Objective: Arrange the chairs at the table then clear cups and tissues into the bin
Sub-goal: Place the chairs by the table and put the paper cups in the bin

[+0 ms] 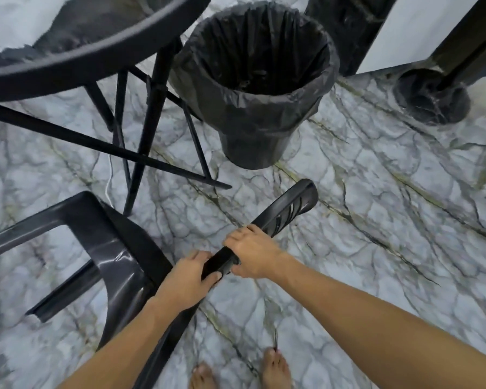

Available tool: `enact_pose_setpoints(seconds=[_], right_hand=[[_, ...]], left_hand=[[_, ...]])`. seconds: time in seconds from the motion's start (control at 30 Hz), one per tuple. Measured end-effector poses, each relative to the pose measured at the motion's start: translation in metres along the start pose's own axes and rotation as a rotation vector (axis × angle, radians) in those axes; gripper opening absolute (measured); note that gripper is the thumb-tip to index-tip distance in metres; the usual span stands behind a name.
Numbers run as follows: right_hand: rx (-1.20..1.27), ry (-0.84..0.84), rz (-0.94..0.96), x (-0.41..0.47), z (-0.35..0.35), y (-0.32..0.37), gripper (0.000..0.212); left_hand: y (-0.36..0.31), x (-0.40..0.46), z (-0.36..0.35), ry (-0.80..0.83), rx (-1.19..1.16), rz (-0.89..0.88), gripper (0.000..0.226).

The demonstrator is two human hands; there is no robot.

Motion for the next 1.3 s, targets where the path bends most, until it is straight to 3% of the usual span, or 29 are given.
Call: enact_pose_setpoints(seconds=[0.37,0.67,0.87,1.1,1.3], right_hand=[[0.006,0.017,0.025,0.027,-0.004,-0.005,0.029],[-0.034,-0.081,-0.072,0.034,0.011,-0.063,0.019],[-0.056,-0.101,-0.057,0.035,0.012,-0.072,0.015],[-0.035,-0.066,-0.086,0.031,0.025,-0.093,0.015],[-0.031,0.042,-0.107,0.013,0.047,-0.102,0.016]], left_hand=[[0.01,0.001,-0.018,-0.027,-0.09,0.102,0.035],[0.007,0.033,-0.009,0.104,-0.165,0.083,0.027],[-0.019,0.062,-0.014,0.019,-0.216,0.061,0.029],[-0.025,0.051,-0.022,-0.056,-0.186,0.074,0.027],[-0.034,0.019,-0.001,-0.022,-0.256,0.017,0.03]])
Point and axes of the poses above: each hand's wrist, its own x-axis towards the middle knuckle, its own z-axis out of the back of the hand, y = z × x, the point moved 7 cm from there along x, towards the middle knuckle, and after that the axes turned 11 degrees about -z, right-handed, at the moved point
